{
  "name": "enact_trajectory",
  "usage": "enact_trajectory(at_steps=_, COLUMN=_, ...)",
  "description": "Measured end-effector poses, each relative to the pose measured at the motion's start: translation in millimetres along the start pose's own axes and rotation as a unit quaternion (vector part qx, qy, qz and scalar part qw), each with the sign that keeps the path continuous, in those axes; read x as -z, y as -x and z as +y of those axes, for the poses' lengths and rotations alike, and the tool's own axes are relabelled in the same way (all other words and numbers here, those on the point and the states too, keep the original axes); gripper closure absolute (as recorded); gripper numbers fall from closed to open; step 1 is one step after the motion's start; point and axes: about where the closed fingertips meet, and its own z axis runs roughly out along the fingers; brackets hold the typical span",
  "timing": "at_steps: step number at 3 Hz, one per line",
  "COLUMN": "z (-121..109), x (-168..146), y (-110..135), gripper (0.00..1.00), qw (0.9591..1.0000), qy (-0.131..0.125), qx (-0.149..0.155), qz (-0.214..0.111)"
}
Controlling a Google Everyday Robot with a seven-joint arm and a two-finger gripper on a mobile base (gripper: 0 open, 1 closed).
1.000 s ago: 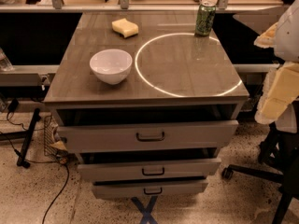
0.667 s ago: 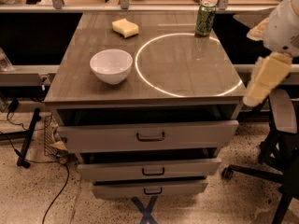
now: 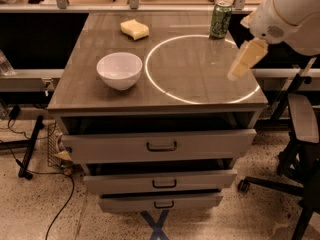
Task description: Move green can near white bowl
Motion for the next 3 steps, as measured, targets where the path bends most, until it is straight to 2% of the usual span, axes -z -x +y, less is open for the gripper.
enact_trajectory(at_steps=1, z=-57.7, x=-32.4, y=28.9, gripper=0.0, qw=0.9972, qy=-0.046, qx=-0.03, qz=-0.05)
enact_trajectory(at_steps=2, z=-50.0, x=-30.6, y=25.9, gripper=0.0, qw=0.998, qy=-0.038, qx=-0.026, qz=-0.044)
enact_trajectory(at_steps=3, z=-50.9, x=-34.3, y=27.2, gripper=0.0, qw=0.9967, qy=-0.041, qx=-0.038, qz=-0.059)
